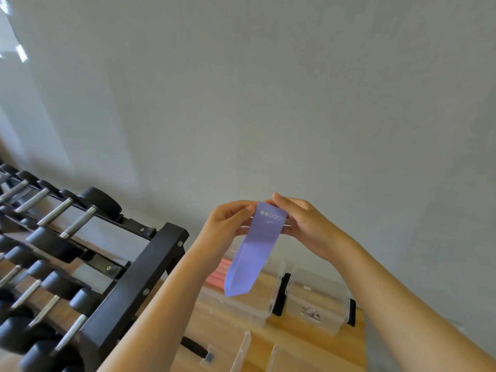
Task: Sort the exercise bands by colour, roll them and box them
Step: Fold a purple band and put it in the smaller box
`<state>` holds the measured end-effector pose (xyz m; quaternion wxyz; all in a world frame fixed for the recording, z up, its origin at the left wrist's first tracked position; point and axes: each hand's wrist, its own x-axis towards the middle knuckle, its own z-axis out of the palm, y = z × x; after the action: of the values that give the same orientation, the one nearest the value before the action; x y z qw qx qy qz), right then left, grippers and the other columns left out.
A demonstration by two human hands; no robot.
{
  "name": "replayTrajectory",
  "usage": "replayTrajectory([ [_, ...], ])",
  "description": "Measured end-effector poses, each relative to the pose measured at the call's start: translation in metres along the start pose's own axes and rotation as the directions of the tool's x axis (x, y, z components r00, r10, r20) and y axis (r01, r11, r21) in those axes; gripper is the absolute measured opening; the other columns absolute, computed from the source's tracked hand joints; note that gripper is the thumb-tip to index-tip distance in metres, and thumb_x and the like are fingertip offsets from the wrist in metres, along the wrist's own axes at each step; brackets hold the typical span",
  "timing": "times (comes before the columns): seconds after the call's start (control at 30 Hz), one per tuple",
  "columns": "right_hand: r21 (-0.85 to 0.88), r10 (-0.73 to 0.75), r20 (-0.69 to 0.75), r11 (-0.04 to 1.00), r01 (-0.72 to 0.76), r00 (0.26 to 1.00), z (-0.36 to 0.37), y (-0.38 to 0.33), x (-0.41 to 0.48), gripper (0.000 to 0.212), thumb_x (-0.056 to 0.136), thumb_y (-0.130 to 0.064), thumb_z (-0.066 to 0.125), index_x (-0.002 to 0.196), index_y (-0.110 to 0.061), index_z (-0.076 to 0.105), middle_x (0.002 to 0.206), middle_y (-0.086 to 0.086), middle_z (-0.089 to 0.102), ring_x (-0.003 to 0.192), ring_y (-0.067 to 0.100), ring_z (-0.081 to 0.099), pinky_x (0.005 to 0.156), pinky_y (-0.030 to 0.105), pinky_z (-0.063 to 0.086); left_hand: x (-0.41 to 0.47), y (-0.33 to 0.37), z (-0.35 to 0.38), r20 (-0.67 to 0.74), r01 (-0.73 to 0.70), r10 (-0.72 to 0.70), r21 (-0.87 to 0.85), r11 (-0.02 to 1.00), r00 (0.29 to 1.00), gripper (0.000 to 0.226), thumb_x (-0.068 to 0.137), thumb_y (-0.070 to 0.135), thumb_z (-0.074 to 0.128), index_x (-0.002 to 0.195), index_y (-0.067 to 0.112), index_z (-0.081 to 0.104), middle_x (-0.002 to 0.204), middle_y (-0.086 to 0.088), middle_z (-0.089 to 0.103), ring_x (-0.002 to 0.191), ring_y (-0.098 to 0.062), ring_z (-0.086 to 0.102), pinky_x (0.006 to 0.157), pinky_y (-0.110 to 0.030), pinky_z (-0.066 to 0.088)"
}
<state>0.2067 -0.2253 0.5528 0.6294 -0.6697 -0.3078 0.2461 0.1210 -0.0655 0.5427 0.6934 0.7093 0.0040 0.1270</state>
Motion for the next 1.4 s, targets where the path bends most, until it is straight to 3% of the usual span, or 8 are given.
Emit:
replayTrajectory([
  [0.17, 0.011, -0.008, -0.044, 1.000, 0.008, 0.999, 0.008, -0.006, -0.003, 0.047, 0.100, -0.043, 0.042, 0.118, -0.007, 0.065, 0.117, 0.010, 0.070, 0.111, 0.025, 0.064, 0.099, 0.040, 0.048, -0.001, 0.011, -0.006, 0.048, -0.019, 0.019, -0.010, 1.000, 0.999, 0.029, 0.101, 0.008, 0.044, 0.106, 0.008, 0.072, 0.107, -0.013, 0.073, 0.088, -0.017, 0.069, 0.078, -0.025, 0.054],
  [0.9, 0.050, -0.009, -0.124, 0.999, 0.016, 0.992, -0.011, -0.002, -0.031, 0.045, 0.101, -0.041, 0.043, 0.119, -0.006, 0.065, 0.120, 0.015, 0.067, 0.113, 0.031, 0.063, 0.103, 0.047, 0.047, -0.004, 0.020, 0.028, 0.084, -0.027, 0.026, 0.013, 1.000, 0.996, 0.027, 0.101, 0.009, 0.045, 0.108, 0.006, 0.070, 0.105, -0.013, 0.073, 0.088, -0.018, 0.069, 0.081, -0.028, 0.054],
  [1.07, 0.089, -0.029, -0.138, 0.995, 0.042, 0.990, -0.002, -0.004, -0.029, 0.035, 0.091, -0.043, 0.061, 0.105, -0.011, 0.067, 0.112, 0.010, 0.071, 0.106, 0.027, 0.067, 0.093, 0.039, 0.053, -0.003, 0.020, 0.020, 0.097, -0.040, 0.041, -0.010, 0.999, 0.994, 0.025, 0.100, 0.004, 0.046, 0.108, 0.003, 0.070, 0.104, -0.015, 0.073, 0.089, -0.019, 0.070, 0.080, -0.028, 0.056],
  [1.13, 0.094, -0.037, -0.183, 0.994, 0.055, 0.982, 0.002, -0.003, -0.026, 0.028, 0.087, -0.035, 0.069, 0.104, -0.012, 0.066, 0.106, 0.006, 0.072, 0.100, 0.022, 0.069, 0.086, 0.035, 0.055, -0.003, 0.020, 0.016, 0.088, -0.043, 0.045, -0.026, 0.999, 0.995, 0.025, 0.099, 0.003, 0.046, 0.109, 0.002, 0.069, 0.106, -0.016, 0.072, 0.092, -0.022, 0.070, 0.079, -0.028, 0.056],
  [1.27, 0.056, -0.100, -0.312, 0.991, 0.123, 0.945, 0.011, -0.001, -0.020, 0.016, 0.087, -0.016, 0.070, 0.099, -0.008, 0.064, 0.087, 0.000, 0.072, 0.082, 0.016, 0.069, 0.081, 0.037, 0.056, -0.004, 0.019, 0.010, 0.065, -0.041, 0.045, -0.058, 0.997, 0.997, 0.027, 0.099, 0.001, 0.044, 0.108, 0.003, 0.070, 0.105, -0.016, 0.072, 0.090, -0.021, 0.071, 0.075, -0.026, 0.055],
  [1.4, 0.057, -0.112, -0.307, 0.989, 0.135, 0.945, 0.017, 0.002, -0.020, 0.006, 0.091, -0.013, 0.065, 0.089, -0.007, 0.064, 0.082, 0.001, 0.070, 0.078, 0.015, 0.067, 0.072, 0.028, 0.055, -0.004, 0.015, 0.005, 0.057, -0.033, 0.037, -0.059, 0.998, 0.998, 0.027, 0.099, 0.000, 0.043, 0.108, -0.001, 0.069, 0.105, -0.018, 0.072, 0.090, -0.021, 0.070, 0.076, -0.026, 0.055],
])
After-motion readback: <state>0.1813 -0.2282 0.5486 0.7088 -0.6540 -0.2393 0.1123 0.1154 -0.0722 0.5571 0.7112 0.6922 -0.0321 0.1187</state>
